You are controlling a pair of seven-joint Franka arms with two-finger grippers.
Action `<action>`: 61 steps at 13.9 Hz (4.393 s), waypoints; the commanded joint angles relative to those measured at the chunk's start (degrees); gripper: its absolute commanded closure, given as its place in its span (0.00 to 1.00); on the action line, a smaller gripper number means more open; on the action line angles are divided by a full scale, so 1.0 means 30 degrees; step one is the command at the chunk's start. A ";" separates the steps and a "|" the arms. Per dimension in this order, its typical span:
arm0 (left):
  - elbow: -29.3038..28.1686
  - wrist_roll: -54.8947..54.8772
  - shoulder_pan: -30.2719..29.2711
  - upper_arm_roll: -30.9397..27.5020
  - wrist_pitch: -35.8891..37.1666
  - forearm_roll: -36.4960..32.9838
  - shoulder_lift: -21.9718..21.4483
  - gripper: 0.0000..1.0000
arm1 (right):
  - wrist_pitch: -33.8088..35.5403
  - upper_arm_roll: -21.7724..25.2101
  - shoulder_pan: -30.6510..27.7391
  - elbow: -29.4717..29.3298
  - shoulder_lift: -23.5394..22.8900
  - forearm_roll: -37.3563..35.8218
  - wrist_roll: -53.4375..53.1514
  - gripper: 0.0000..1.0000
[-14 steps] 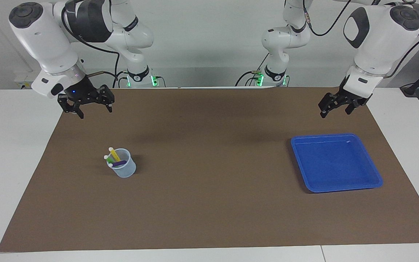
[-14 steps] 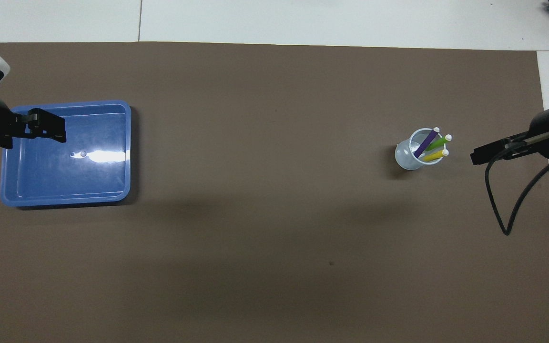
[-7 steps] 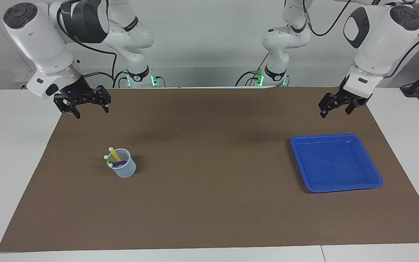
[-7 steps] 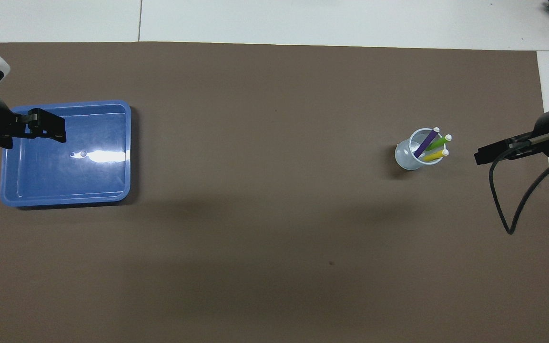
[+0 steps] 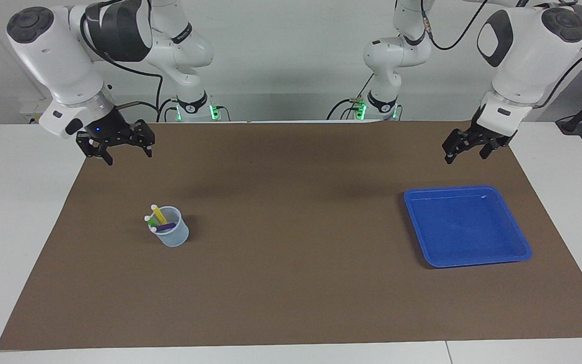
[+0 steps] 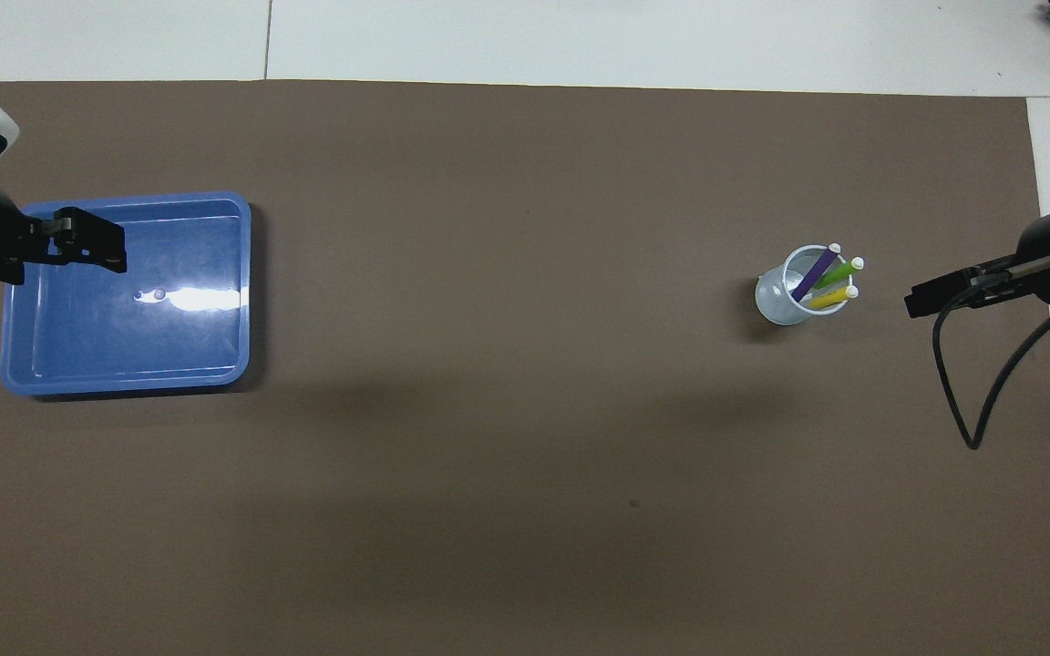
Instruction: Right arm passes pens to left for tray arrangement
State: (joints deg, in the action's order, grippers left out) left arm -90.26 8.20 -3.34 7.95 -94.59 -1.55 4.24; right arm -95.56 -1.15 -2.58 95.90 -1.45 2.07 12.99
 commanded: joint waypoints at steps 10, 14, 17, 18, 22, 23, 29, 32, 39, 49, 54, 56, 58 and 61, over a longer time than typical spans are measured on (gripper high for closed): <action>-0.0616 0.0050 0.0031 -0.0130 -0.0141 0.0252 -0.0593 0.00 | -0.0902 -0.0145 -0.0136 0.0993 0.0631 -0.0367 -0.0023 0.00; -0.0616 0.0050 0.0031 -0.0130 -0.0141 0.0252 -0.0593 0.00 | -0.1428 -0.0145 0.0040 0.1051 0.0631 -0.0367 -0.0082 0.00; -0.0616 0.0050 0.0031 -0.0130 -0.0141 0.0252 -0.0593 0.00 | -0.2249 -0.0175 -0.0222 0.1169 0.0369 -0.0309 0.0325 0.00; -0.0616 0.0050 0.0031 -0.0130 -0.0141 0.0252 -0.0593 0.00 | -0.2540 -0.0146 -0.0310 0.1169 0.0165 -0.0250 0.0647 0.00; -0.0616 0.0050 0.0031 -0.0130 -0.0141 0.0252 -0.0593 0.00 | -0.3622 -0.0175 -0.0575 0.0877 -0.1209 -0.0045 0.0854 0.00; -0.0616 0.0050 0.0031 -0.0130 -0.0141 0.0252 -0.0593 0.00 | -0.4178 -0.0175 -0.0575 0.0876 -0.1766 -0.0044 0.1146 0.00; -0.0616 0.0050 0.0031 -0.0130 -0.0141 0.0252 -0.0593 0.00 | -0.7257 -0.0204 -0.0253 0.1111 -0.4111 -0.0015 0.1149 0.01; -0.0616 0.0050 0.0031 -0.0130 -0.0141 0.0252 -0.0593 0.00 | -0.7582 -0.0321 -0.0136 0.1140 -0.4611 -0.0015 0.1003 0.05; -0.0616 0.0079 0.0031 -0.0130 -0.0141 0.0252 -0.0593 0.00 | -0.8400 -0.0409 -0.0106 0.2076 -0.4847 -0.0015 0.1090 0.39; -0.0616 0.0050 0.0031 -0.0130 -0.0141 0.0252 -0.0593 0.00 | -0.9164 -0.0438 0.0157 0.2751 -0.4847 -0.0015 0.1207 0.58; -0.0616 0.0050 0.0031 -0.0130 -0.0141 0.0252 -0.0593 0.00 | -0.9310 -0.0438 0.0157 0.2663 -0.4876 -0.0044 0.1236 0.64; -0.0616 0.0050 0.0031 -0.0130 -0.0141 0.0252 -0.0593 0.00 | -0.9572 -0.0409 0.0157 0.2692 -0.4877 -0.0044 0.1236 0.66; -0.0616 0.0050 0.0031 -0.0130 -0.0141 0.0252 -0.0593 0.00 | -0.9603 -0.0409 0.0157 0.2692 -0.4877 -0.0044 0.1236 0.67; -0.0616 0.0050 0.0031 -0.0130 -0.0141 0.0252 -0.0593 0.00 | -0.9720 -0.0438 0.0157 0.2780 -0.4877 -0.0044 0.1236 0.67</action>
State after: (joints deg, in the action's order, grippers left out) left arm -90.26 8.20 -3.34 7.95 -94.59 -1.55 4.24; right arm -123.00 -2.18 -1.77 103.33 -16.33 2.07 15.42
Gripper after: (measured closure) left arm 0.000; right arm 0.674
